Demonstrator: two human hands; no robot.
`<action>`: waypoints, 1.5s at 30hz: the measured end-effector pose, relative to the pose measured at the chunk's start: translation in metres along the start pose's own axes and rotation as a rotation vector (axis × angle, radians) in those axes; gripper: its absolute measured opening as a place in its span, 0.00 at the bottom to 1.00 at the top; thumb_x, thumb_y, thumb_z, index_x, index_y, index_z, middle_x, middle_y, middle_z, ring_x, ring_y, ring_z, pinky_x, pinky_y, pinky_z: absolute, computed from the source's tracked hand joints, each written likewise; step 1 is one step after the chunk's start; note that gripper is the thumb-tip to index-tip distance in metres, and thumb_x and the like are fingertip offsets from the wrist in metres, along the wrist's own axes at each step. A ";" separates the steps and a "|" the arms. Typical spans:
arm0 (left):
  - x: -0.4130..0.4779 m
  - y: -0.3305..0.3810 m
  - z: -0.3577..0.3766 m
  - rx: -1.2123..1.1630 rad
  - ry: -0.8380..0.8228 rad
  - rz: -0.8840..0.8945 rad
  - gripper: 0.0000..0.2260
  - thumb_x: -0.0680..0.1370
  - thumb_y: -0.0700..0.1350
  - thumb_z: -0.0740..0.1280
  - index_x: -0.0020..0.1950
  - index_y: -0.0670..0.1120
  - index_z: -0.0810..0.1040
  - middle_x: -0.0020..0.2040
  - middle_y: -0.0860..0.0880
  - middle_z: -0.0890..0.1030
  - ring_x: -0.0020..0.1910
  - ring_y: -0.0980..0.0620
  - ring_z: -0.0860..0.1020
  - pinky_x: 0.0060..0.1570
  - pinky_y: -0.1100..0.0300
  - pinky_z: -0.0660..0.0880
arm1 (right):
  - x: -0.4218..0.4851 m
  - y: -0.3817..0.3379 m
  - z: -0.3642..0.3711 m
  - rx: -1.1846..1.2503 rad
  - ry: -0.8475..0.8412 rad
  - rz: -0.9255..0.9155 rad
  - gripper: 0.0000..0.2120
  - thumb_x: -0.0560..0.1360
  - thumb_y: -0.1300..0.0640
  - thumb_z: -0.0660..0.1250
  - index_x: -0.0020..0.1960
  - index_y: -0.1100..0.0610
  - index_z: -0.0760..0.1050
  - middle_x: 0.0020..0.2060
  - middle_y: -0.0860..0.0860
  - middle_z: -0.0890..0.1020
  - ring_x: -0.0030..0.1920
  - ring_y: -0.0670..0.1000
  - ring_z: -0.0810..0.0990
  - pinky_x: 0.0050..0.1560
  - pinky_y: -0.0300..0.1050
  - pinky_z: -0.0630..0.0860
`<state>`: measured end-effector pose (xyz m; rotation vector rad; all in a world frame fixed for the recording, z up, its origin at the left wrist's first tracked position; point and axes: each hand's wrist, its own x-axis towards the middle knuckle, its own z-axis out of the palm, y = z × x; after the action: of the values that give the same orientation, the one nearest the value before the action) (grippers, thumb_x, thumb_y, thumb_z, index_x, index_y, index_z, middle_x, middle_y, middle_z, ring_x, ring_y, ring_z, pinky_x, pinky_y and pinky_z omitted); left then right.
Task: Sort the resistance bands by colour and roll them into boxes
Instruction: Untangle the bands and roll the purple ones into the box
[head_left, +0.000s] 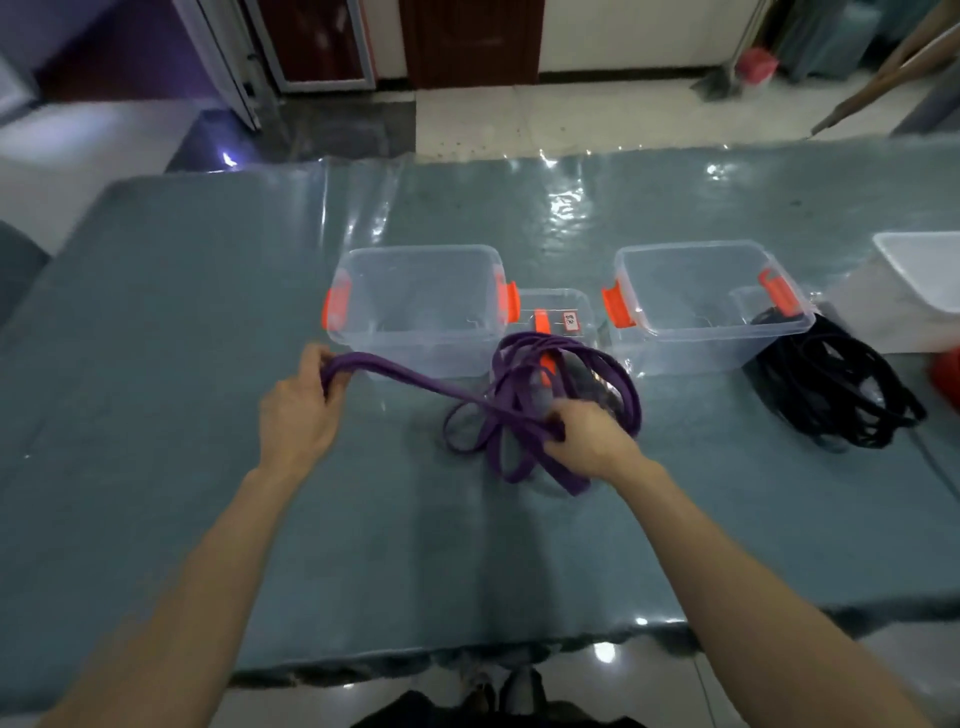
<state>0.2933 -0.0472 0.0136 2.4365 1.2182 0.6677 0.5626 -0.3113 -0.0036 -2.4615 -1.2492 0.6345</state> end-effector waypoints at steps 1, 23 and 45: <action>-0.008 -0.014 -0.012 0.087 0.019 0.004 0.11 0.85 0.54 0.67 0.59 0.48 0.73 0.42 0.40 0.85 0.39 0.31 0.83 0.36 0.42 0.77 | -0.002 0.001 0.010 -0.048 -0.075 0.001 0.07 0.76 0.55 0.71 0.51 0.56 0.80 0.46 0.55 0.86 0.49 0.61 0.85 0.49 0.54 0.80; -0.060 -0.105 -0.050 -0.544 -0.985 0.109 0.09 0.78 0.44 0.80 0.53 0.45 0.84 0.48 0.55 0.86 0.50 0.62 0.81 0.57 0.67 0.75 | -0.009 -0.223 0.133 0.059 -0.055 -0.244 0.18 0.71 0.63 0.70 0.61 0.58 0.81 0.55 0.57 0.84 0.57 0.62 0.82 0.58 0.54 0.77; -0.063 -0.179 -0.052 -0.133 -0.857 0.166 0.19 0.79 0.49 0.78 0.68 0.47 0.82 0.63 0.47 0.87 0.64 0.46 0.83 0.60 0.57 0.75 | -0.012 -0.307 0.181 -0.325 0.013 -0.390 0.14 0.78 0.55 0.69 0.62 0.57 0.79 0.57 0.57 0.83 0.60 0.61 0.81 0.63 0.54 0.71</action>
<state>0.1152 0.0096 -0.0462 2.3018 0.6008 -0.2626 0.2540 -0.1327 -0.0151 -2.3457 -1.8863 0.3307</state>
